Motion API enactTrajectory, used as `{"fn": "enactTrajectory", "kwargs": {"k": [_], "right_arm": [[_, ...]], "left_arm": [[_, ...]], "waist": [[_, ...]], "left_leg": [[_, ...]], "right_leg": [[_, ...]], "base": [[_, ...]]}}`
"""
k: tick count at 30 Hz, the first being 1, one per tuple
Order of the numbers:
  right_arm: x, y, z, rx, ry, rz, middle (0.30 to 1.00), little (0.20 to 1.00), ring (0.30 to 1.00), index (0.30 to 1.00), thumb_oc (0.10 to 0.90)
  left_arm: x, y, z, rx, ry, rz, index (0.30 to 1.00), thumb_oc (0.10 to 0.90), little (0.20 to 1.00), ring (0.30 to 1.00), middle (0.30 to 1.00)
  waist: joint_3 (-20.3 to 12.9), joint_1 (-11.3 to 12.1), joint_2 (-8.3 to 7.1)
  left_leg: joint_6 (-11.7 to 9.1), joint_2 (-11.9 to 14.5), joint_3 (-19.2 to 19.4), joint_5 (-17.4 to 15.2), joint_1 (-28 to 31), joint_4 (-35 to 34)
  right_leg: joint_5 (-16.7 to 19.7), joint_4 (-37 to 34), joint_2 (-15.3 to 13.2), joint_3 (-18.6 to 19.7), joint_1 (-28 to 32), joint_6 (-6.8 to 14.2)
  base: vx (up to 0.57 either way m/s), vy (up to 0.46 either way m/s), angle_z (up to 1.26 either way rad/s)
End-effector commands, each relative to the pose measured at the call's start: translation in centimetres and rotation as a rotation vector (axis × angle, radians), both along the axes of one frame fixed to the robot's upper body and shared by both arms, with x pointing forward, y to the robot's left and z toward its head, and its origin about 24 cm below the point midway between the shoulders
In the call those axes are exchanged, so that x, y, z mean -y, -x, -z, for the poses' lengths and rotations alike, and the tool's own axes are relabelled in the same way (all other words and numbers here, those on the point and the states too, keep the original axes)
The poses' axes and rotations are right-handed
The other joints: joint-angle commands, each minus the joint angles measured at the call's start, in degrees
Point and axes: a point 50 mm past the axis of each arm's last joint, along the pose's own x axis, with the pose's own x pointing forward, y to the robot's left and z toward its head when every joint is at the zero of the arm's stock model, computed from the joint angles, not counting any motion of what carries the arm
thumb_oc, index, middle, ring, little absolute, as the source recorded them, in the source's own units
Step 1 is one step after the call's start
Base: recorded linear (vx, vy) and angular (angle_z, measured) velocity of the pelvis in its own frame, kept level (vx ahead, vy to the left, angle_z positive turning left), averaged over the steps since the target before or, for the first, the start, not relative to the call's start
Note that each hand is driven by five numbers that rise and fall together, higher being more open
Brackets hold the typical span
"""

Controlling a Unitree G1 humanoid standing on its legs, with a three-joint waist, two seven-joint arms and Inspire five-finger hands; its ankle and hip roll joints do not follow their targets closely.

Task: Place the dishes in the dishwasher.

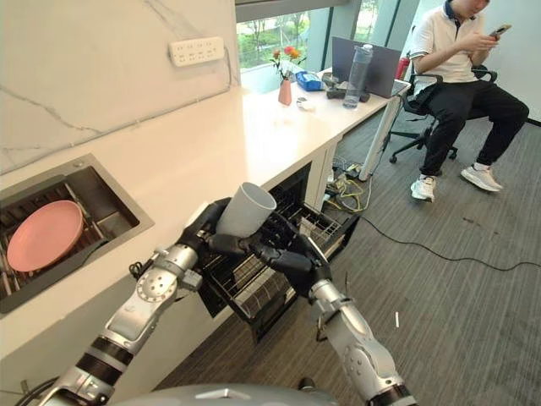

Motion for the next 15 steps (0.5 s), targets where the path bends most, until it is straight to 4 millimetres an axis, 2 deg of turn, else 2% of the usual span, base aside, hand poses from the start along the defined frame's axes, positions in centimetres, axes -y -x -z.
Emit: {"fn": "enactTrajectory", "kwargs": {"k": [1, 15], "right_arm": [[-0.6, -2.7, -6.5, 0.293, -0.164, 0.039, 0.9, 0.9, 0.9, 0.9, 0.8], [-3.4, -4.2, -8.9, 0.301, -0.309, 0.045, 0.9, 0.9, 0.9, 0.9, 0.8]], "left_arm": [[3.3, -3.3, -6.1, 0.282, 0.078, 0.1, 0.3, 0.4, 0.3, 0.3, 0.3], [5.4, -3.7, -6.4, 0.37, -0.078, 0.108, 0.3, 0.4, 0.3, 0.3, 0.3]], "waist": [[-1.14, 0.68, 1.27], [-1.07, 2.06, 1.38]], "left_leg": [[2.32, -2.56, 0.54, -3.97, 0.27, 0.59], [2.56, -3.25, -0.78, -3.93, -0.5, 0.59]], "right_leg": [[-5.37, 1.02, -4.79, -1.71, 1.63, 5.39], [-4.78, 1.02, -4.97, -2.21, 1.2, 5.42]], "base": [[0.0, 0.0, 0.0], [0.0, 0.006, 0.02]]}}
